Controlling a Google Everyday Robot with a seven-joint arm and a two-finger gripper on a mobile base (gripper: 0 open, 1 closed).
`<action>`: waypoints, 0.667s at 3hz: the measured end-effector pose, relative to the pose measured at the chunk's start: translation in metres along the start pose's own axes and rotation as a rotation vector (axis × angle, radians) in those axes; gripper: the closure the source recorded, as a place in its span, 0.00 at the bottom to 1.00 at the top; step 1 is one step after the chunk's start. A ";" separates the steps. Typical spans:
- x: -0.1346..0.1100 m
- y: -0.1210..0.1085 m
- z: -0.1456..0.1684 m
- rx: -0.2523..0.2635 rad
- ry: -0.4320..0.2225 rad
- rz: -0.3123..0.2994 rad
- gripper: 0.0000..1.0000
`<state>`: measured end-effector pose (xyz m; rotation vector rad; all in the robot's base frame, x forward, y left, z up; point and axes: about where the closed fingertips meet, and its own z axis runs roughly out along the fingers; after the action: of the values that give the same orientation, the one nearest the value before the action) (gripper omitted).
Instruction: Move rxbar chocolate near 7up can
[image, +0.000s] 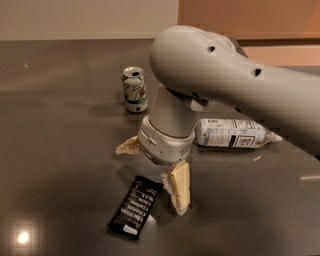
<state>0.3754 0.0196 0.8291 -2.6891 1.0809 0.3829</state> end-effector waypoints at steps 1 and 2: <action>0.001 -0.003 0.004 -0.021 -0.001 -0.019 0.08; 0.002 -0.001 0.008 -0.045 0.006 -0.031 0.28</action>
Offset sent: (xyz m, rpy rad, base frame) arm 0.0010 -0.0001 -0.0134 -0.0546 0.0295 0.0622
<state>0.3767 0.0216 0.8213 -2.7448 1.0434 0.3980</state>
